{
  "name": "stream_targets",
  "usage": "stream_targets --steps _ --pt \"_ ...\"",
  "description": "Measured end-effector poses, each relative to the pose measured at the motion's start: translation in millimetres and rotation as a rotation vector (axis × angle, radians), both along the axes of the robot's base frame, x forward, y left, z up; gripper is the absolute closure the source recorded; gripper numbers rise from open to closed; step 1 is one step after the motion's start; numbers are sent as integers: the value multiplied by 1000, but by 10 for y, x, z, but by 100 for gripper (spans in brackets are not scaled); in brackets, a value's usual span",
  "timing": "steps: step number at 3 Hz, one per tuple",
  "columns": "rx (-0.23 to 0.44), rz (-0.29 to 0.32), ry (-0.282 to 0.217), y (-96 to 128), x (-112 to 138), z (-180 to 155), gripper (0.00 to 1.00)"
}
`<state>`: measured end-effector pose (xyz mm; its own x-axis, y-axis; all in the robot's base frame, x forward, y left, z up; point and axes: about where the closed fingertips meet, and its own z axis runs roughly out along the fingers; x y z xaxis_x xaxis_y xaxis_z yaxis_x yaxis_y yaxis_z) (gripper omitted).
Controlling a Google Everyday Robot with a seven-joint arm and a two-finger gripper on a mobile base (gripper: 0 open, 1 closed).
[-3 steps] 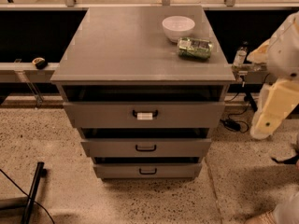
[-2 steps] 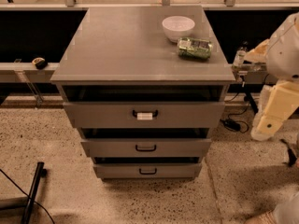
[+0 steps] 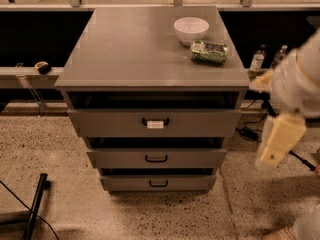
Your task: Open middle drawer
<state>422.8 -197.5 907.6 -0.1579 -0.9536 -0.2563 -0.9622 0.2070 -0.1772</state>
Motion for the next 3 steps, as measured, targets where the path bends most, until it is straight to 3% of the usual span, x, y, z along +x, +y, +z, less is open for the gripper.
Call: stream_targets --steps 1,2,3 --pt "94 16 42 103 -121 -828 0" --pt "237 68 -1 91 -179 -1077 0" --pt "232 112 -12 175 -74 -1175 0"
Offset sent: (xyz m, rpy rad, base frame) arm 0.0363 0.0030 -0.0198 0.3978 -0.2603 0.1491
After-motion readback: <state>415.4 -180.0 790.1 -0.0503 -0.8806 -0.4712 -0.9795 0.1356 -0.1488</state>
